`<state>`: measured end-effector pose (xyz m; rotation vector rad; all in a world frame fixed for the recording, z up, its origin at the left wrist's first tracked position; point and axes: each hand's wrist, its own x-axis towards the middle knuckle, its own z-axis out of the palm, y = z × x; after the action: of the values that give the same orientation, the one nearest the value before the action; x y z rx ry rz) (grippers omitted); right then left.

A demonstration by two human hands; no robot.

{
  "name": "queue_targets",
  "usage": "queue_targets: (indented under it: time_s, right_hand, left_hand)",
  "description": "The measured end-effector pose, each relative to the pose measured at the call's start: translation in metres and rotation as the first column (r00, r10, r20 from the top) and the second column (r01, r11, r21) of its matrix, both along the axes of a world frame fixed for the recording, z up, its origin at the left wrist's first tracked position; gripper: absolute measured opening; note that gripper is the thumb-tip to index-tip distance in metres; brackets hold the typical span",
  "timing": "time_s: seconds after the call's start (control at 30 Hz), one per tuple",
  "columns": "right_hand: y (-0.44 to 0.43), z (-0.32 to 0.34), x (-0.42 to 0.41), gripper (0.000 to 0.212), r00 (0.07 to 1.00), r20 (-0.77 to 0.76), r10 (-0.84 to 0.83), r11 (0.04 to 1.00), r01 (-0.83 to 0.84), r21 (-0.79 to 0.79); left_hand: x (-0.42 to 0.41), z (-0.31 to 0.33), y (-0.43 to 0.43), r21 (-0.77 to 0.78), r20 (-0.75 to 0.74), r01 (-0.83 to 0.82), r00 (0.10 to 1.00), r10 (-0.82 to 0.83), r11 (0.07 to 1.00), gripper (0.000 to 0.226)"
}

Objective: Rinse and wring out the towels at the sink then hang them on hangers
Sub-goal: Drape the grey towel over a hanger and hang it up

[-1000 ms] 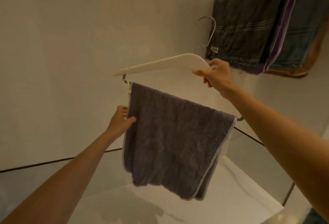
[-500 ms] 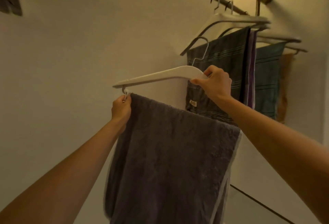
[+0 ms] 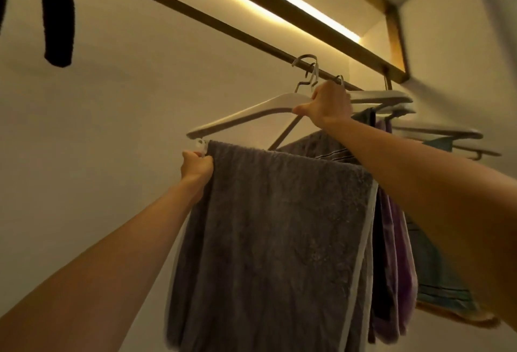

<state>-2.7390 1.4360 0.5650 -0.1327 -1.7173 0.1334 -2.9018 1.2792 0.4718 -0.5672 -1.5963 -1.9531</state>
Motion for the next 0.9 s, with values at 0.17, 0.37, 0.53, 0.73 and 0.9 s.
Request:
queue_targets:
  time_s: [0.17, 0.37, 0.53, 0.73, 0.9]
  right_hand:
    - [0.019, 0.036, -0.024, 0.049, 0.999, -0.043, -0.025, 0.999, 0.027, 0.042]
    - [0.028, 0.063, -0.046, 0.053, 0.996, -0.087, -0.012, 0.998, 0.017, 0.061]
    - [0.022, 0.099, -0.055, 0.055, 0.995, -0.101, 0.008, 0.994, 0.002, 0.105]
    - [0.014, 0.116, -0.074, 0.055, 0.998, -0.051, -0.025, 0.994, 0.030, 0.102]
    - [0.011, 0.112, -0.087, 0.054, 0.999, -0.017, -0.037, 0.994, 0.039, 0.099]
  left_hand:
    - [-0.026, 0.032, 0.027, -0.018, -0.052, -0.054, 0.997, 0.053, 0.998, 0.036]
    - [-0.059, 0.044, 0.029, -0.094, -0.051, -0.137, 0.990, 0.133, 0.986, 0.034]
    - [-0.088, 0.064, 0.032, -0.096, -0.024, -0.111, 0.994, 0.110, 0.989, 0.032]
    - [-0.095, 0.083, 0.031, -0.113, -0.013, -0.181, 0.984, 0.180, 0.977, 0.028]
    - [-0.100, 0.078, 0.026, -0.182, -0.008, -0.219, 0.975, 0.221, 0.959, 0.024]
